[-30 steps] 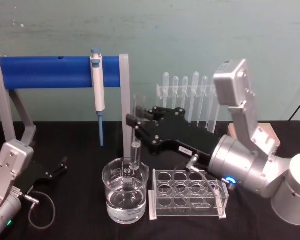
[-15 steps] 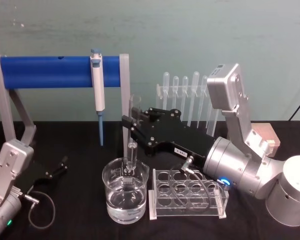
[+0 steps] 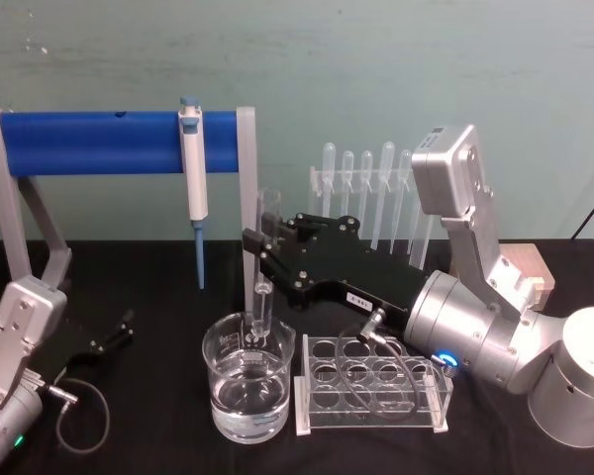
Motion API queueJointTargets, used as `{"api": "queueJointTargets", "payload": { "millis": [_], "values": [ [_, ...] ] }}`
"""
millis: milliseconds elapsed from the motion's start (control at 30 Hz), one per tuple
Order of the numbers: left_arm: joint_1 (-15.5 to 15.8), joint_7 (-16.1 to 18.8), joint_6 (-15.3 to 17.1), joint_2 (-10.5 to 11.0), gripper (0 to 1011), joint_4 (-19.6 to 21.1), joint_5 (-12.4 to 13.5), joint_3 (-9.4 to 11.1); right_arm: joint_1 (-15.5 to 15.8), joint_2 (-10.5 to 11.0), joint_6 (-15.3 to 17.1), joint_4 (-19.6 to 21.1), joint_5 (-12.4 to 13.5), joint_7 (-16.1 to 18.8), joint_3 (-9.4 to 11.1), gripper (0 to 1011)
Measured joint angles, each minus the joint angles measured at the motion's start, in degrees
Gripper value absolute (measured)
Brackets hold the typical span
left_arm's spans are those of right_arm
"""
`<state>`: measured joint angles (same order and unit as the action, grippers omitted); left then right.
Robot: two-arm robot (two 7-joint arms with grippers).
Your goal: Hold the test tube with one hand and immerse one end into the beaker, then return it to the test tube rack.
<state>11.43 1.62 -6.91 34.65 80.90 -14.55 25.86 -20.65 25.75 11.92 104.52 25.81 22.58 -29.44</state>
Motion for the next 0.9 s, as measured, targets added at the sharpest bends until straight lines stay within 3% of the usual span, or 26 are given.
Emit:
{"api": "queueJointTargets", "payload": {
  "millis": [433,900],
  "values": [
    [0.0,0.0,0.0,0.0,1000,0.0,0.0,0.0,-0.2,-1.0,-0.2,-1.8,-0.3,0.5,-0.3,227],
    [0.0,0.0,0.0,0.0,1000,0.0,0.0,0.0,-0.9,-3.3,-3.5,-7.2,-2.9,1.7,-2.1,227]
  ]
}}
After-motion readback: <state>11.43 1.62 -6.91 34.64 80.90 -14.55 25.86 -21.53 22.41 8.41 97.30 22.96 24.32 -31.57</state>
